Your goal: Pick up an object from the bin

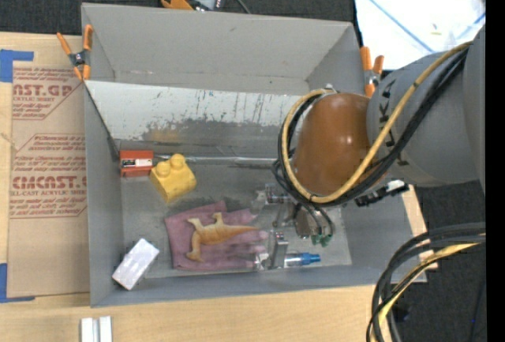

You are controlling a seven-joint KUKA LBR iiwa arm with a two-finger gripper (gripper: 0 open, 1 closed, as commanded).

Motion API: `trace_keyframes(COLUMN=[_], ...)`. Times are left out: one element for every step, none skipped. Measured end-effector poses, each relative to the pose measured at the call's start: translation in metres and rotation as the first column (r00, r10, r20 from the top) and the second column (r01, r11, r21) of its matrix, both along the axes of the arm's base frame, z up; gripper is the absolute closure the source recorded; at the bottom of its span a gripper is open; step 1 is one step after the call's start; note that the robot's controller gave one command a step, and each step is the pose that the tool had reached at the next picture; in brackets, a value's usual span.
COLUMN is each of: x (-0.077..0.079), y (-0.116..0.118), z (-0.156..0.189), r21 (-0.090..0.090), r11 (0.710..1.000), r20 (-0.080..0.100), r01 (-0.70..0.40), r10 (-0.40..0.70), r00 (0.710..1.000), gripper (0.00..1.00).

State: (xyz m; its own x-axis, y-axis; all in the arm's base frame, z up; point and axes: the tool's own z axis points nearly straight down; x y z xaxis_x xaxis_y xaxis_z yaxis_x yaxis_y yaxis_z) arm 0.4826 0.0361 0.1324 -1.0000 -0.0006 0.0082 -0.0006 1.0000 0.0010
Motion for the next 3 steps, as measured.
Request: trace_keyframes(x=[0.002,0.034,0.038], y=[0.000,0.059,0.075], z=[0.004,-0.062,0.001], r21=[0.000,0.002,0.000], r11=[1.000,0.999,0.999], r20=[0.008,0.007,0.016], r01=[0.000,-0.048,-0.045], r10=[0.000,0.048,0.045], r00=[1.000,0.999,0.999], gripper=[0.00,0.00,0.00])
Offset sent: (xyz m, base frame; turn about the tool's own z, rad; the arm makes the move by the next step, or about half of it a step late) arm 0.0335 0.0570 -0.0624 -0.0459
